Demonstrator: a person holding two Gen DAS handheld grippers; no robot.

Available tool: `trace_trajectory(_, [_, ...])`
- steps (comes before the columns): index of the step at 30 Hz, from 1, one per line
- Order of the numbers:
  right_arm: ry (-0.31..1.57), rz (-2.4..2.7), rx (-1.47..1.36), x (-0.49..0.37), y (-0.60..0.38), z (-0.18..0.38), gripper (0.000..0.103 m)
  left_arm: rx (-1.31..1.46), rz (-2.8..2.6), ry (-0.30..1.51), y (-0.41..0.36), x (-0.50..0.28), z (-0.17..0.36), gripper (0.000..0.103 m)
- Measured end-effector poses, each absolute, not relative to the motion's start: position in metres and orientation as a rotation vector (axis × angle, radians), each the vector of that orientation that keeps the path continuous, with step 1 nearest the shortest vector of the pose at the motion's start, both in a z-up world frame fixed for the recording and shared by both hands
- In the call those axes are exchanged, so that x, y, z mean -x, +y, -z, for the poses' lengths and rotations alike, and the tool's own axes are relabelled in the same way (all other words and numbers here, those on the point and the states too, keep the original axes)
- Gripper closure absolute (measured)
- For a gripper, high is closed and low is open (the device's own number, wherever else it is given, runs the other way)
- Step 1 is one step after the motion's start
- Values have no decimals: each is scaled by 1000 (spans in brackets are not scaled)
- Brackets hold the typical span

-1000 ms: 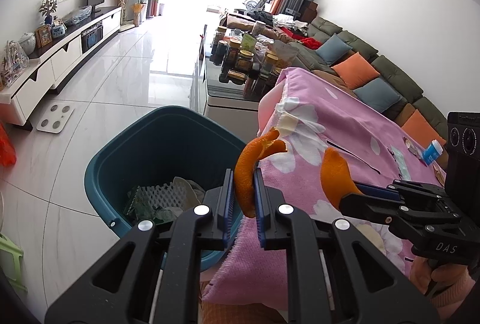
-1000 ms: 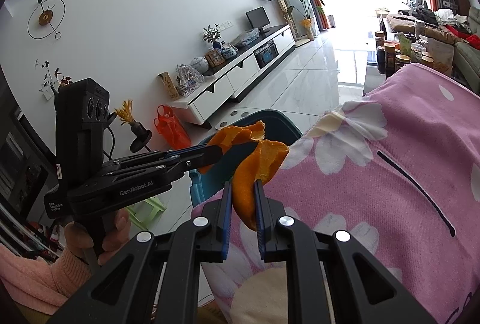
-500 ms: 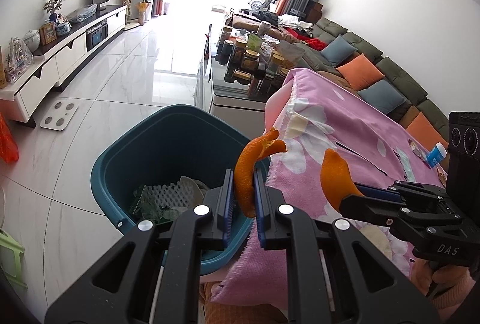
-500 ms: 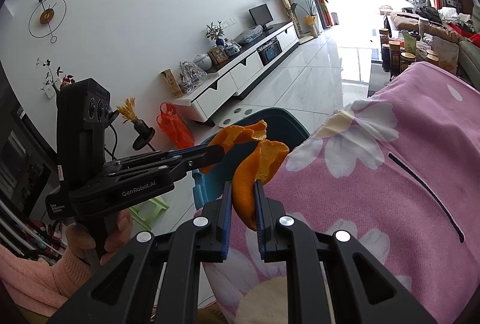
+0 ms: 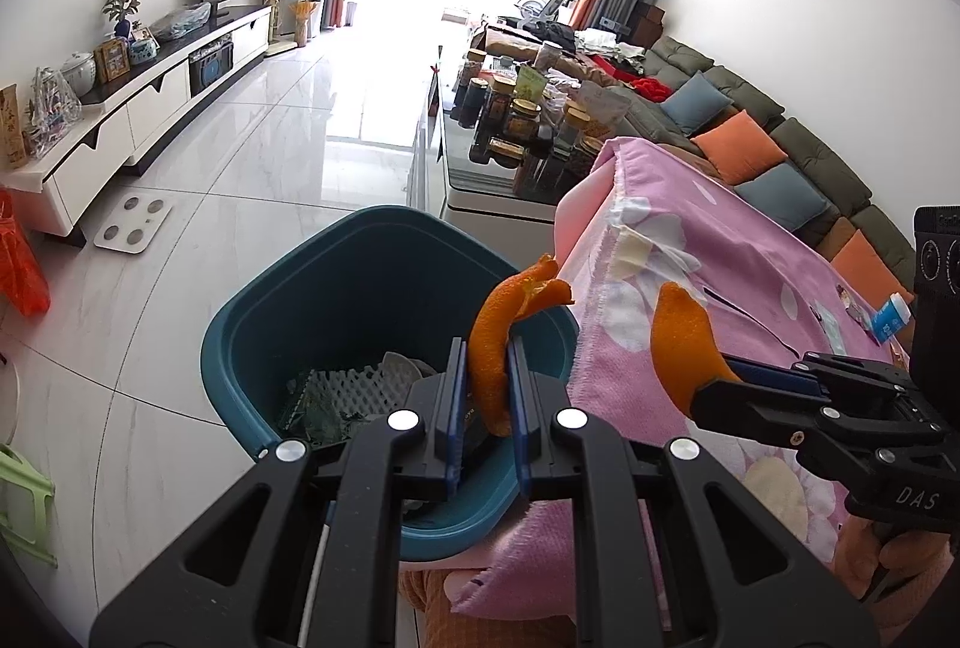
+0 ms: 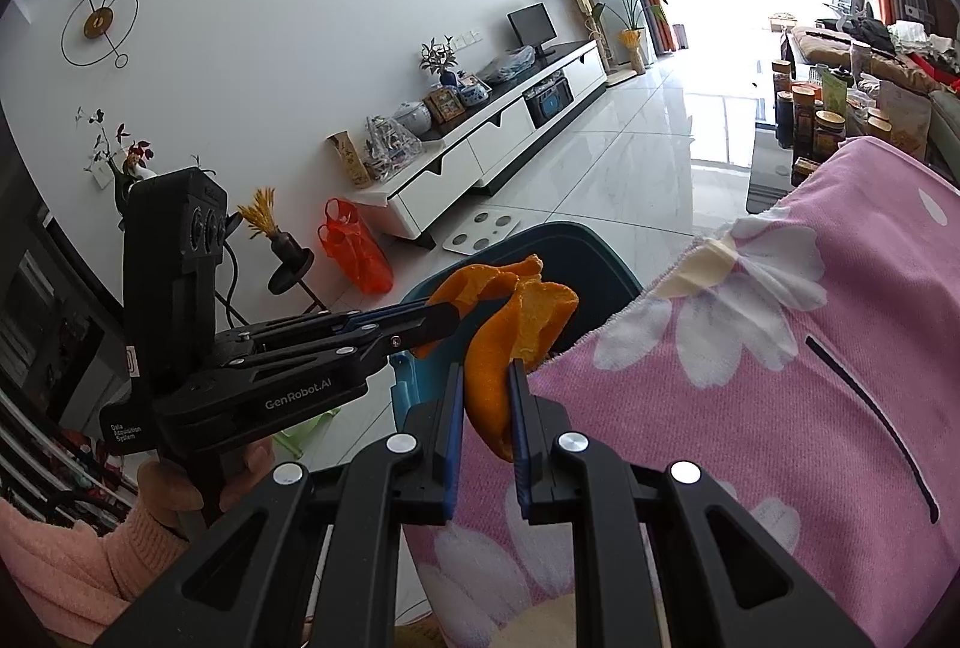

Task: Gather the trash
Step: 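Carry both held orange peels from the table to the teal bin, then open both grippers over the teal bin to drop the orange peels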

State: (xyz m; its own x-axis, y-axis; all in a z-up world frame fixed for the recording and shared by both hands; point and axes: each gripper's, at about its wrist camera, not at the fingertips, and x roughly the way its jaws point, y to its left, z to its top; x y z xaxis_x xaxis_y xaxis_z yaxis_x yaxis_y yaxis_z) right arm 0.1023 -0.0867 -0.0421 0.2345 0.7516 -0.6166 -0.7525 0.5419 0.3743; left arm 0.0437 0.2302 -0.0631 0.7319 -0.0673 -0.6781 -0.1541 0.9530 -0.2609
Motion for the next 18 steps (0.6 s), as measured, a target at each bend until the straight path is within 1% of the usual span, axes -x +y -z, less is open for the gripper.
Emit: trace_trajectory(18, [860,-1055,51,-104,-54,45,90,313,-92,753,243,-48,66,89])
